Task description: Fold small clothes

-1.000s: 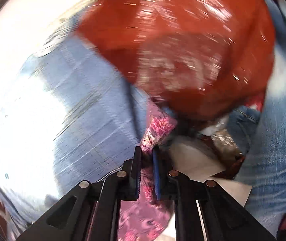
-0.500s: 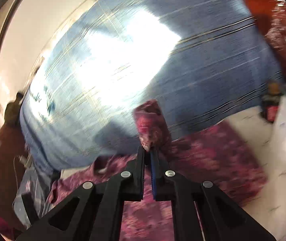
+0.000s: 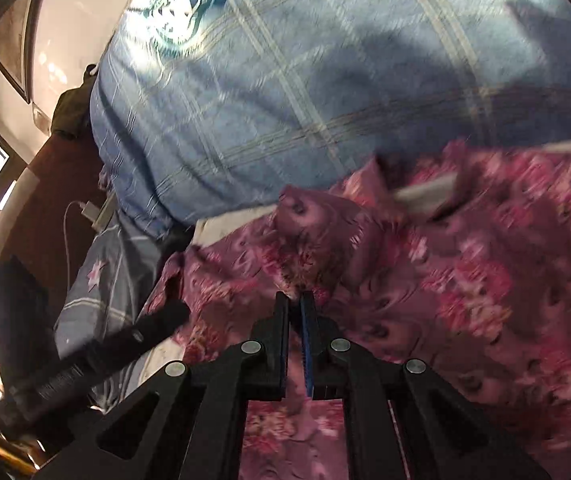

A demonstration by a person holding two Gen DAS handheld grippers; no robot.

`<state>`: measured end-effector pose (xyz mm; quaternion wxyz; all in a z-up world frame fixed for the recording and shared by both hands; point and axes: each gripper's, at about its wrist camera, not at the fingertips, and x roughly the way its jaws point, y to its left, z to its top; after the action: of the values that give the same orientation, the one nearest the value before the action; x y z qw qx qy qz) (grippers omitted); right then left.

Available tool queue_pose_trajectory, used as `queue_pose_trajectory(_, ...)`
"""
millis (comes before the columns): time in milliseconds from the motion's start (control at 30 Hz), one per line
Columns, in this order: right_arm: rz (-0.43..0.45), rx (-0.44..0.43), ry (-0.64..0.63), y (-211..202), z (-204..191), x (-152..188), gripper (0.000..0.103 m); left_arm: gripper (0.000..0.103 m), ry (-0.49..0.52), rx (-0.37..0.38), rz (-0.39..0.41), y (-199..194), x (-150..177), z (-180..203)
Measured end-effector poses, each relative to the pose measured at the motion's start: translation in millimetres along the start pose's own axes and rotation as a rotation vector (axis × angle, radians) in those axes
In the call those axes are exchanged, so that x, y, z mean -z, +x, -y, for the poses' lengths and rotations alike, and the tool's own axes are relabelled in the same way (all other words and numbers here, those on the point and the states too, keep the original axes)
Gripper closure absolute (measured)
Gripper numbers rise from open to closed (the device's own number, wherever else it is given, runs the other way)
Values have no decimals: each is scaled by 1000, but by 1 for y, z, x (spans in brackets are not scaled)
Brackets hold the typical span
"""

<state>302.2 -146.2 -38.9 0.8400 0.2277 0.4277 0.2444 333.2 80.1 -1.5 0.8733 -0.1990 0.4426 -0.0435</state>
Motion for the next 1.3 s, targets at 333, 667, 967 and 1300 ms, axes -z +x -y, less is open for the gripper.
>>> queue_pose_trajectory(333,-13,39,51,-67,21,35,51,31,4,94,-180,29,13,11)
queue_pose_trajectory(667,121,65,329,-169,114,54,51,22,-71,170,-258,78,23,47)
queue_pose_trajectory(967,193,-16,467,-194,150,62,51,98,-152,223,-192,51,-1,45)
queue_pose_trajectory(1300,201,-173,636,-157,169,63,48,98,-147,160,-72,-6,-27,26)
